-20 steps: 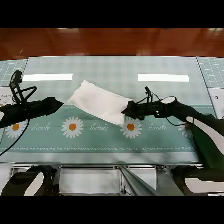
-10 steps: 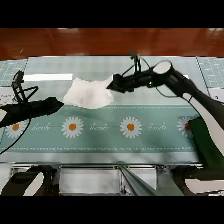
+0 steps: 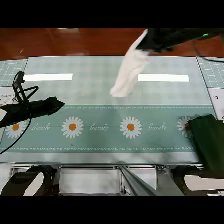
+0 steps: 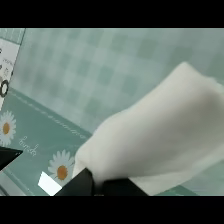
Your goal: Fold the shirts.
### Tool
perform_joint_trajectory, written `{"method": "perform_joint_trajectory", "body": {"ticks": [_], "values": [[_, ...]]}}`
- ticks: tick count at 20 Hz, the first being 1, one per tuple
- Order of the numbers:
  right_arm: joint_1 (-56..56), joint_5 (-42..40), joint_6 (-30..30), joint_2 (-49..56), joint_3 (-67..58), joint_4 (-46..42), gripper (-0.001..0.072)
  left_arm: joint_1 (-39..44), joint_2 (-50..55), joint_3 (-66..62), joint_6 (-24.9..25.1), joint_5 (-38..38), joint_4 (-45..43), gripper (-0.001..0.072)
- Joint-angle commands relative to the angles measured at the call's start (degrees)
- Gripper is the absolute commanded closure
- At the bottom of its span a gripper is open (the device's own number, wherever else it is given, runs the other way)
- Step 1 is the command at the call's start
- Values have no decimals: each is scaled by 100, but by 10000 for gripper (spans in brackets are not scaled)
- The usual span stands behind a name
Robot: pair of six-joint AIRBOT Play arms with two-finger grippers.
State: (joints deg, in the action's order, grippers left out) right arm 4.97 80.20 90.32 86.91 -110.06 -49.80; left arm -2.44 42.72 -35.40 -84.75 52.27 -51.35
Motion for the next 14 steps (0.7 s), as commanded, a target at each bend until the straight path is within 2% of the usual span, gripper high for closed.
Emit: {"method": "perform_joint_trajectory", "body": {"ticks": [1,6,10,14], "values": [[-1191,695,214,-479,-302,-170,687,-4,4,2,4,81,87,689],[-3254,1482,356,-1078,-302,-125,688,-2,4,2,2,83,109,689],[-4747,2575,310,-1274,-295,-321,688,-4,4,2,4,31,109,688],[-5890,2634,210,-1945,579,-984,689,-4,4,2,2,-260,109,688]]}}
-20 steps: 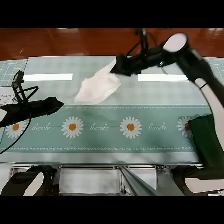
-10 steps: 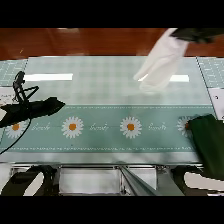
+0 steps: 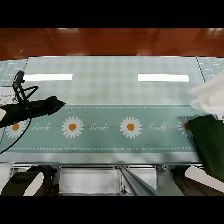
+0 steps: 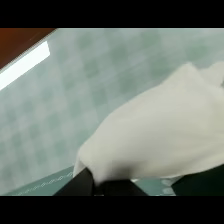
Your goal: Fold the shirts.
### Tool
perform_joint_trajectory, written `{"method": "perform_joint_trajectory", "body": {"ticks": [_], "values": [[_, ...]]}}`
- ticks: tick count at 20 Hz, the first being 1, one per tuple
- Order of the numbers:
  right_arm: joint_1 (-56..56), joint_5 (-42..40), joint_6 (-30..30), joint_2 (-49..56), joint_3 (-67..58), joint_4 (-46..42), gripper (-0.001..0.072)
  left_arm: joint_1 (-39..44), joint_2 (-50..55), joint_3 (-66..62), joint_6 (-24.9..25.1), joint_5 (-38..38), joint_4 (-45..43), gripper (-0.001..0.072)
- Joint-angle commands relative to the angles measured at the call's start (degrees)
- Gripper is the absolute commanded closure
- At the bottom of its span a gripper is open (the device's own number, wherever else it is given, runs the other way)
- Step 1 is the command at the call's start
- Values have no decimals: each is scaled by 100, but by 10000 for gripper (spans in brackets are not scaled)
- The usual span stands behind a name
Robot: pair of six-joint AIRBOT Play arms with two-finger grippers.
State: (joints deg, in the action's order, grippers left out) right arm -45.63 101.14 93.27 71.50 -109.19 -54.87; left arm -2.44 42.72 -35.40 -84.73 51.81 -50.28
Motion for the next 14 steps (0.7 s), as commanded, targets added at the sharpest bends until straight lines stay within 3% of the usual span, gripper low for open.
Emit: {"method": "perform_joint_trajectory", "body": {"ticks": [1,8,11,14], "values": [[-1091,540,-212,-684,970,-774,689,-2,4,2,0,-299,2,689],[-2511,542,-61,-2483,4588,-3075,686,-2,4,2,0,-1132,70,689],[-2527,549,66,-2911,5233,-3803,686,-2,35,2,2,-1346,105,688],[-2527,566,57,-3038,5434,-3923,686,-2,162,-2,4,-1434,105,689]]}}
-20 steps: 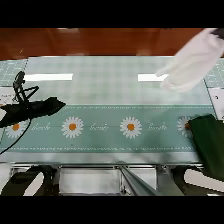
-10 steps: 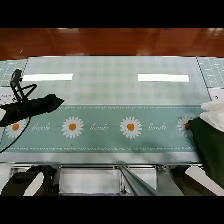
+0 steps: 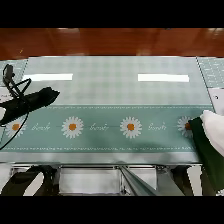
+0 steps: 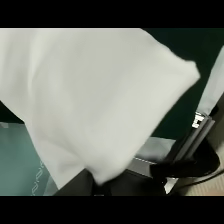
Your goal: Fold the shirts.
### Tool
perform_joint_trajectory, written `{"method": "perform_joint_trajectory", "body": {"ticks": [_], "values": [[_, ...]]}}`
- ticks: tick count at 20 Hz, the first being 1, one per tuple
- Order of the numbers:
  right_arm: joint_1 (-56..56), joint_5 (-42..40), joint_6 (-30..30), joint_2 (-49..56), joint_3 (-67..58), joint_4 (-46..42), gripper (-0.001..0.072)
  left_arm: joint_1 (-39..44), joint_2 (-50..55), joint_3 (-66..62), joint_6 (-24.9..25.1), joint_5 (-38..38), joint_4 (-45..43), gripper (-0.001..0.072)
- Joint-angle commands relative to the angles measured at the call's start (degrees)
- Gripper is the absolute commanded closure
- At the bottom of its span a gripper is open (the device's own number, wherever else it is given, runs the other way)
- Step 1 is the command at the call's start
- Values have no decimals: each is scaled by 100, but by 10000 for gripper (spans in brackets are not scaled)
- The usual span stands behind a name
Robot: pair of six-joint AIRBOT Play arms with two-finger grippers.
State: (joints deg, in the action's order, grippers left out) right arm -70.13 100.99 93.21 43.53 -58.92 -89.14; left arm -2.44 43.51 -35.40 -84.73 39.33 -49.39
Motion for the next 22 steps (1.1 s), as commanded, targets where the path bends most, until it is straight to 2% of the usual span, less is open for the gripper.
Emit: {"method": "perform_joint_trajectory", "body": {"ticks": [1,2,4,5,8,10,11,12,13,14,15,16,18,20,21,22], "values": [[-76,584,61,-238,407,-557,686,-2,146,-2,4,-188,15,688],[-76,584,61,-238,407,-621,673,-2,225,-2,7,-186,15,689],[-76,584,61,-236,407,-601,338,-2,387,-2,7,-188,15,689],[-76,586,63,-212,407,-595,305,-2,457,-2,11,-201,15,688],[-74,586,63,-201,404,-501,304,11,603,-24,28,-468,15,689],[-74,555,61,-170,385,-39,323,9,675,-208,197,-654,15,689],[-74,514,61,-70,321,457,460,9,730,-382,330,-691,15,689],[-74,426,63,96,179,1283,653,9,804,-638,439,-699,15,689],[-48,181,63,258,26,2337,685,9,894,-951,518,-673,15,689],[164,-219,42,407,-149,3401,686,15,977,-1285,525,-651,15,689],[640,-752,-57,573,-428,4201,686,33,1080,-1705,522,-590,15,689],[1384,-1340,-107,763,-789,4616,686,90,1204,-2146,525,-527,13,689],[3303,-2354,-271,1244,-1593,4566,686,339,1622,-3178,525,-138,13,690],[5327,-2776,-278,1965,-2345,3729,686,765,2186,-4131,525,662,-138,690],[6199,-2747,-278,2358,-2597,3141,686,1003,2450,-4481,514,1062,-671,690],[7031,-2559,-186,2741,-2710,2350,686,1233,2669,-4697,7,1510,-1685,690]]}}
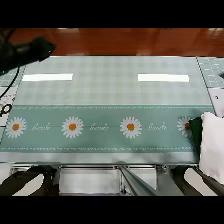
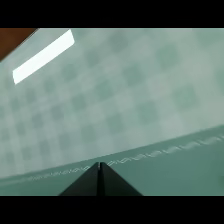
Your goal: Fold the shirts.
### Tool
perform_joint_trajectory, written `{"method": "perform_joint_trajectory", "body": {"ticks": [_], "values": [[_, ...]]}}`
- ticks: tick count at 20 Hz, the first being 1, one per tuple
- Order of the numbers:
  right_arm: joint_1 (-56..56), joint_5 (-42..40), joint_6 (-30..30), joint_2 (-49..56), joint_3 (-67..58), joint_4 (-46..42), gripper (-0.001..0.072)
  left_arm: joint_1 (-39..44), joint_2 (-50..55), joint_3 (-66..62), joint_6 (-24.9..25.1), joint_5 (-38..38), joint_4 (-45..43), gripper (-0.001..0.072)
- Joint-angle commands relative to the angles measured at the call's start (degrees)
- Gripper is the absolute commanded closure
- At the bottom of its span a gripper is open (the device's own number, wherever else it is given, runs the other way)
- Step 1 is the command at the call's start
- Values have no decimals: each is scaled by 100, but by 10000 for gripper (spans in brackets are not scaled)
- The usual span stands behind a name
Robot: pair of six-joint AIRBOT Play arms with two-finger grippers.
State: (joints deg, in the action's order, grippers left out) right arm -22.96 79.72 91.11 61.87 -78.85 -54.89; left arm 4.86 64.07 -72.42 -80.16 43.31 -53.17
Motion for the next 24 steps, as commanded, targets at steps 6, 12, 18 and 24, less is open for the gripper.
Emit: {"method": "perform_joint_trajectory", "body": {"ticks": [6,12,18,24], "values": [[3891,229,817,2144,-708,-3654,687,664,765,-140,-1486,2194,-2404,688],[3888,144,835,2111,-710,-3812,686,667,765,-103,-1401,2275,-2400,688],[3888,142,835,2111,-710,-3812,686,667,765,-103,-1401,2273,-2400,688],[3888,140,835,2111,-710,-3812,686,667,765,-103,-1401,2273,-2400,689]]}}
